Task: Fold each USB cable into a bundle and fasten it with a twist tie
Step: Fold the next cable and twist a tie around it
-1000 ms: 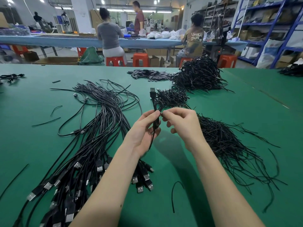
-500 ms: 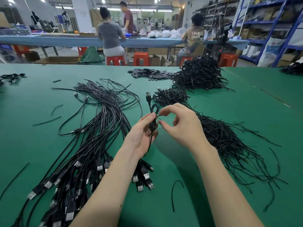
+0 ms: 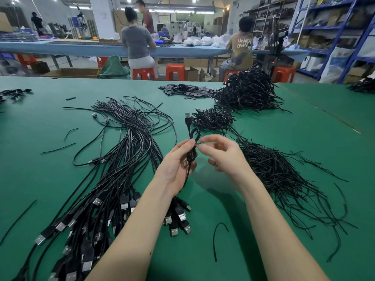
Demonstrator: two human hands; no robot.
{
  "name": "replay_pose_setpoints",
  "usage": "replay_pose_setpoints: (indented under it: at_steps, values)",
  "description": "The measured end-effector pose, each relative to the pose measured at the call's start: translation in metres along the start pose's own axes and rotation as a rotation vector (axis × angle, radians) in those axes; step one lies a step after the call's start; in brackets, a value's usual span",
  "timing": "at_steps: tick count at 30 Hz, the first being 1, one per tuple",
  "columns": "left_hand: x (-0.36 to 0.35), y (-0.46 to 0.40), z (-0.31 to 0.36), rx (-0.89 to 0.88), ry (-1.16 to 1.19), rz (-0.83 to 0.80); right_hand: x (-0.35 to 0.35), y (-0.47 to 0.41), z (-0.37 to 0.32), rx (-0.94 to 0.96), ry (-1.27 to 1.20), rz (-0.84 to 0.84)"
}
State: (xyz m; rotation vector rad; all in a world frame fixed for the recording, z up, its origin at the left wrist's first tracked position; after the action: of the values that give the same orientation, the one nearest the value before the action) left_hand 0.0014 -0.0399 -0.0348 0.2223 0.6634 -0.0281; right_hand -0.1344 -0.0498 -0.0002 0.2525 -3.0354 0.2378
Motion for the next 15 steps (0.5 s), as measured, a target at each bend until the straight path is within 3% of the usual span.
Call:
replay_pose_setpoints:
  at_steps: [3,7,9,10,13,15]
  values:
    - [0.003,-0.001,0.0,0.005,0.024,0.038,0.005,0.0,-0.016,0.446,0.508,-0.001]
    - [0.003,-0.001,0.0,0.007,0.004,0.042,0.01,0.002,-0.017,0.577,0.608,0.099]
    - [0.002,-0.001,0.0,0.002,-0.005,0.043,0.007,-0.001,-0.012,0.449,0.475,0.153]
    - [0.002,-0.001,0.0,-0.005,-0.013,0.044,0.007,-0.004,-0.005,0.295,0.3,0.176]
    - [0.0,0.0,0.0,-0.024,-0.033,0.022,-0.015,0.001,0.025,-0.418,-0.579,0.046]
    - [0.0,-0.001,0.0,-0.023,-0.026,0.015,-0.025,0.008,0.028,-0.567,-0.828,-0.041]
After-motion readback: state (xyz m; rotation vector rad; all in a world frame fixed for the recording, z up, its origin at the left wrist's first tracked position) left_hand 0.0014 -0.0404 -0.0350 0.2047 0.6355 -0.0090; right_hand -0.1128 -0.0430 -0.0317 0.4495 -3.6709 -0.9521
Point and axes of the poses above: each hand's wrist, its own y-axis away from the middle knuckle, its own x-axis out of the back of the hand, z = x × y, the point moved 5 cm from there along -y, towards the middle knuckle, and after that the axes turned 5 degrees about x, right-handed, at the moved point
